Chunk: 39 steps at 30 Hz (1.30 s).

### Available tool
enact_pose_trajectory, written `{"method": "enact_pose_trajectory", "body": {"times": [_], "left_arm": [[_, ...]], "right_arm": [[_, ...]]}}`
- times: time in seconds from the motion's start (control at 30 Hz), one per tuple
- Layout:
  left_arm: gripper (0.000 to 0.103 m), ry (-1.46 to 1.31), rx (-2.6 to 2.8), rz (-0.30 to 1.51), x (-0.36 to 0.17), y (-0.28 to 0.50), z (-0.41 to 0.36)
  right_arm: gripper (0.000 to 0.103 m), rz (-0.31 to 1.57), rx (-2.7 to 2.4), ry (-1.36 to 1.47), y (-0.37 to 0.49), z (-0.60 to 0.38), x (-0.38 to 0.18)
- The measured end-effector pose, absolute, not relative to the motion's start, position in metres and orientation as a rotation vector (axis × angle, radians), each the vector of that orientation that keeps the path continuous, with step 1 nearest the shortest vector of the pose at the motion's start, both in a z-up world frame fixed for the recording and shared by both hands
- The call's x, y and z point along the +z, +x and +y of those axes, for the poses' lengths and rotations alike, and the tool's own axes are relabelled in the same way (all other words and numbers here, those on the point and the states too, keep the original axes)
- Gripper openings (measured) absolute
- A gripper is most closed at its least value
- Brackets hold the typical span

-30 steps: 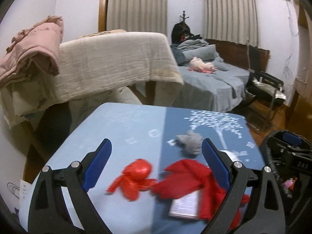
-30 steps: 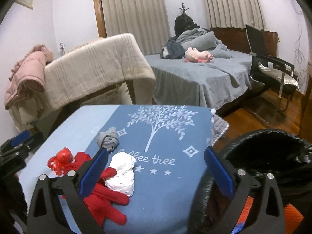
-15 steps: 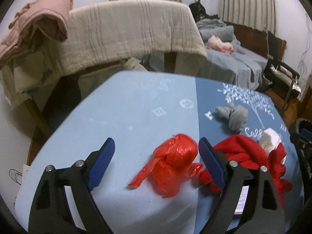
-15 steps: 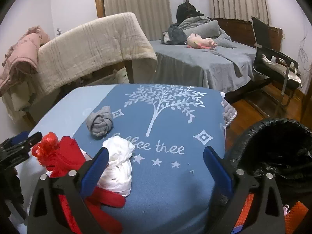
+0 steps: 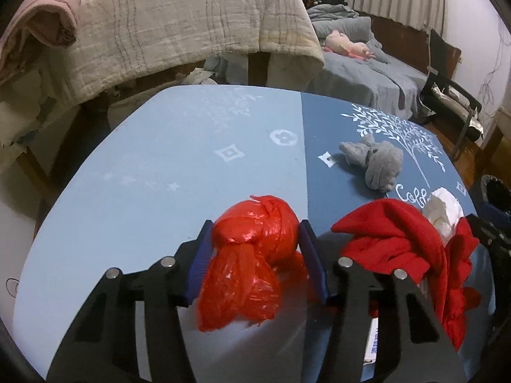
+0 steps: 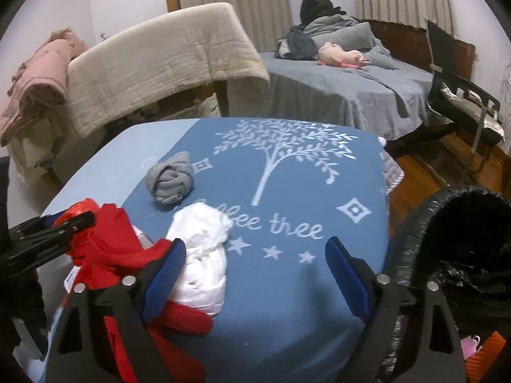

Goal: Collect trash
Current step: 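Grasp the red plastic bag with the left gripper while the right grasps the white tissue, then carry the red bag and white tissue over the black bin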

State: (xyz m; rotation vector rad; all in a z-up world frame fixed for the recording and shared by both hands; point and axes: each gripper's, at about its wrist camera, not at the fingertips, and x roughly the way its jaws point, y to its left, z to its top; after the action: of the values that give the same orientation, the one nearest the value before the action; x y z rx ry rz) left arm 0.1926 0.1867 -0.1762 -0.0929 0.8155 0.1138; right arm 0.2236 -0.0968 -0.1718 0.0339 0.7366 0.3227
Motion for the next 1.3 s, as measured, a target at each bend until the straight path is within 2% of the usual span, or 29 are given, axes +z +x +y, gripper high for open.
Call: {"method": "enact_pose_trajectory", "body": {"times": [0.07, 0.27, 0.5, 1.3], "left_arm": [[0.048, -0.095, 0.114, 0.813, -0.176, 0.192, 0.186], [0.044, -0.108, 0.111, 0.796, -0.173, 0.190, 0.187], [0.044, -0.124, 0.116, 0.749, -0.160, 0.183, 0.188], [0.044, -0.124, 0.081, 0.589, -0.083, 0.153, 0.159]], "right_arm": [[0.084, 0.750, 0.341, 0.028, 0.223, -0.092, -0.174], [0.070, 0.783, 0.403, 0.049, 0.223, -0.085, -0.179], [0.027, 0.806, 0.510, 0.056, 0.219, -0.070, -0.178], [0.026, 0.625, 0.441, 0.070, 0.200, -0.107, -0.108]]}}
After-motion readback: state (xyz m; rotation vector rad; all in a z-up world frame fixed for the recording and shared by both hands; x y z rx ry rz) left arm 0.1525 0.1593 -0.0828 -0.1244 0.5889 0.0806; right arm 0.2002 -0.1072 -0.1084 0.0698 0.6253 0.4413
